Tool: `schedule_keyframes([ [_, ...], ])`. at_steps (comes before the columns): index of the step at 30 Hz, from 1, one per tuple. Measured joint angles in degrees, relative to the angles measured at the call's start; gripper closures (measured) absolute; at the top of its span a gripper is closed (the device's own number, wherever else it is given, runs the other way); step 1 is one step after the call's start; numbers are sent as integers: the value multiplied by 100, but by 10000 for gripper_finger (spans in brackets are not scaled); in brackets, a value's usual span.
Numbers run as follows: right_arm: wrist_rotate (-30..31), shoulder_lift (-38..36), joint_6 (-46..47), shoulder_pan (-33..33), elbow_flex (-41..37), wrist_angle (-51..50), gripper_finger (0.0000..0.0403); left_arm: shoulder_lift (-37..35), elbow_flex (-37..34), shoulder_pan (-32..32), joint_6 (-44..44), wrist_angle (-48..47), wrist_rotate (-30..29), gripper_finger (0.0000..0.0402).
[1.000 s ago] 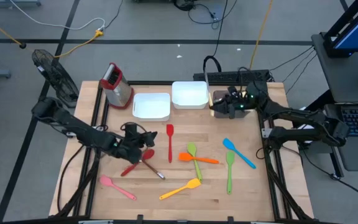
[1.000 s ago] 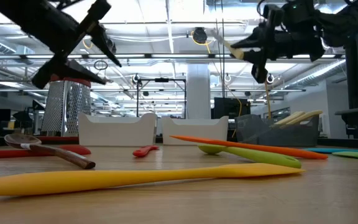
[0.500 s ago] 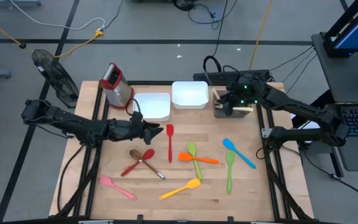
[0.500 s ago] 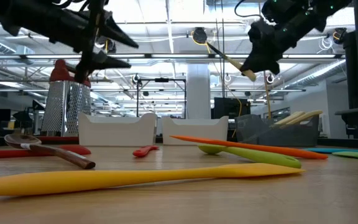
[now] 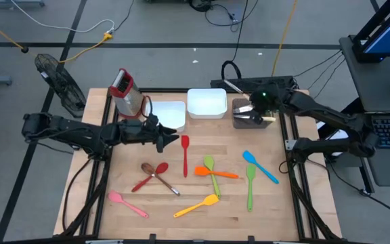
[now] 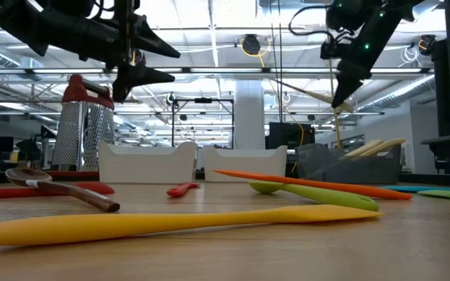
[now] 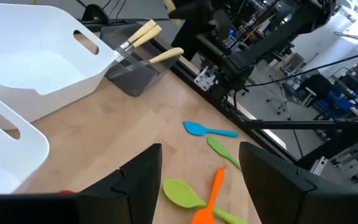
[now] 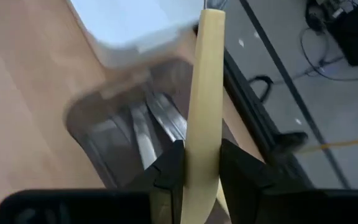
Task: Pick & Place Kitchen Items
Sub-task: Put the yellow knife into the black bin
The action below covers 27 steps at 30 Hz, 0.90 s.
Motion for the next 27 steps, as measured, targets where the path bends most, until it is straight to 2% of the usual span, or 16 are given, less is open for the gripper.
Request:
schedule_keyframes([
  [6, 760, 326, -488, 0, 0, -481, 331, -38, 0, 286, 162, 0, 284, 183],
  [17, 1510, 861, -1204, 29, 0, -849, 331, -679, -38, 536, 674, -111, 510, 183],
  [21, 1868, 966, -1564, 159, 0, -987, 331, -1038, -540, 606, 575, 169, 524, 183],
  [27, 2357, 988, -1695, 292, 0, -1372, 331, -1703, -1527, 626, 425, 1419, 547, 183],
])
